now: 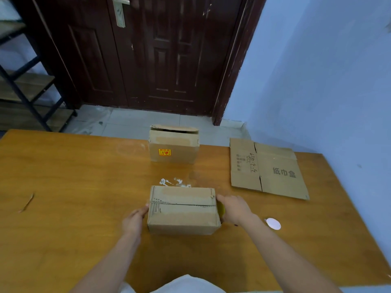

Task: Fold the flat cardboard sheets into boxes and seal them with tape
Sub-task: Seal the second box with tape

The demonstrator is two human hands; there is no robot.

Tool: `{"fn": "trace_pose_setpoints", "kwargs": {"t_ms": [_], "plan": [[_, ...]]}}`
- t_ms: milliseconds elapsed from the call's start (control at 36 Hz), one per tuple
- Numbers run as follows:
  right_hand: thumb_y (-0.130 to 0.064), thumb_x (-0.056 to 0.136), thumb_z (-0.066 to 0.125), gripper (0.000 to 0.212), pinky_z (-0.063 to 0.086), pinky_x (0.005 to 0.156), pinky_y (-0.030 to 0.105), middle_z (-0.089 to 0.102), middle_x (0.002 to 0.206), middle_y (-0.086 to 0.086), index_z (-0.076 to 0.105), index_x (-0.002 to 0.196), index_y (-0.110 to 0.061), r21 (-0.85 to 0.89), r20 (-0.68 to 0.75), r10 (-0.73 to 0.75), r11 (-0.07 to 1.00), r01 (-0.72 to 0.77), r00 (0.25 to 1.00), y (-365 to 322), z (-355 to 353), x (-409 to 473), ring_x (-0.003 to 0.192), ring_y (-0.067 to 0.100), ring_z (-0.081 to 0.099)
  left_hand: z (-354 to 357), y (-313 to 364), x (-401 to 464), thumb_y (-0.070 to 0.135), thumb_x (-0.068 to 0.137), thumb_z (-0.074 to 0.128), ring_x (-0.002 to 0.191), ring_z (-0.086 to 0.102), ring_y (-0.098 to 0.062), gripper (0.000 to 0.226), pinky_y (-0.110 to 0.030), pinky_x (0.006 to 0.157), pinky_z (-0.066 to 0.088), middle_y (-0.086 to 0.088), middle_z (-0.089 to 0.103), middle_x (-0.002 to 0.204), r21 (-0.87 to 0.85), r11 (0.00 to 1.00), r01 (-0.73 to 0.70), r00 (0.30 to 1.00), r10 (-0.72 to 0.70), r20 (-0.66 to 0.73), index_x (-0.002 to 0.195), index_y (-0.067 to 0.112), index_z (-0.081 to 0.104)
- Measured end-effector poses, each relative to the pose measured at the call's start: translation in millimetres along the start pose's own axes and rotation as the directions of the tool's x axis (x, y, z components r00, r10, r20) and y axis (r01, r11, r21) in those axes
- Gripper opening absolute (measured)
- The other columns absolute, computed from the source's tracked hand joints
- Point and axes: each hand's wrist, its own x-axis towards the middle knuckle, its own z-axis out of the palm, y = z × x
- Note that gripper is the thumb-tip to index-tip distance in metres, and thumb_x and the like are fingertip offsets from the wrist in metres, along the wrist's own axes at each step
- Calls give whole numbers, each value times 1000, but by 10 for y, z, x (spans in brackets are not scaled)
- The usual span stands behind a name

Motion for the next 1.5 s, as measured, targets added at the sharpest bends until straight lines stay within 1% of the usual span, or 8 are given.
{"fn": "trace_pose_setpoints", "kwargs": {"t_ms": [139, 278, 556, 694, 861, 1111, 1306, 1500], "plan": [[-29, 77, 72, 66, 42, 84, 37, 63, 114, 5, 40, 135, -24, -12, -15, -4, 1000, 4, 1000, 8, 19, 1, 104, 27, 56, 19, -49, 22, 29, 85, 68, 122, 46, -36, 51, -44, 105, 33, -20, 55, 129, 50, 993, 105, 993, -102, -66, 123, -2, 56], [-29, 77, 72, 67, 43, 90, 39, 63, 115, 3, 39, 134, -25, 1, -33, -9, 1000, 9, 999, 10, 54, -1, 105, 25, 57, -11, -187, 75, 27, 89, 63, 118, 50, -38, 45, -51, 103, 38, -20, 56, 128, 108, 988, 113, 992, -107, -66, 124, 0, 57], [-35, 77, 70, 58, 41, 79, 34, 64, 107, 3, 41, 125, -21, 96, -72, -50, 994, 57, 996, -179, 175, -61, 96, 24, 59, -74, 354, -56, 38, 99, 42, 124, 47, -28, 43, -41, 101, 35, -9, 54, 133, 156, 955, -253, 967, 247, 59, 130, 10, 55], [-33, 78, 68, 52, 40, 69, 32, 62, 104, 6, 42, 121, -19, 161, -83, -16, 987, 29, 996, -359, 225, -86, 92, 27, 58, 93, 566, -90, 53, 98, 25, 118, 48, -36, 58, -43, 93, 40, -16, 53, 131, 620, 677, -397, 914, 352, 202, 132, 14, 50], [-36, 78, 67, 58, 40, 65, 29, 57, 110, 0, 40, 126, -21, 366, -46, -11, 930, 27, 999, -395, 329, -154, 97, 21, 55, 111, 644, 67, 58, 96, 20, 106, 55, -38, 63, -41, 81, 44, -18, 59, 119, 839, 397, -372, 895, 392, 212, 132, 11, 42], [-38, 78, 74, 62, 42, 85, 19, 48, 119, -16, 44, 131, -33, 744, 95, -143, 668, 26, 985, -20, 510, -407, 107, 5, 48, 152, 666, 207, 57, 94, 32, 76, 57, -32, 53, -35, 57, 41, -14, 61, 85, 858, 324, -398, 835, 515, 193, 97, 8, 52], [-38, 81, 71, 54, 42, 73, 15, 51, 109, -15, 48, 129, -30, 811, 0, -81, 583, 47, 997, -257, 562, -402, 98, 6, 51, 441, 636, -96, 35, 100, 38, 137, 28, -29, 50, -43, 114, 22, -14, 41, 144, 787, 267, -556, 595, 789, 153, 138, 3, 41], [-30, 80, 74, 51, 45, 70, 19, 58, 103, -7, 52, 125, -21, 857, -72, -88, 505, 107, 994, -622, 422, -215, 87, 9, 53, 661, 198, -506, 37, 101, 34, 145, 8, -20, 48, -36, 118, 5, -5, 20, 156, 749, 86, -657, 622, 623, 475, 143, 13, 37]]}}
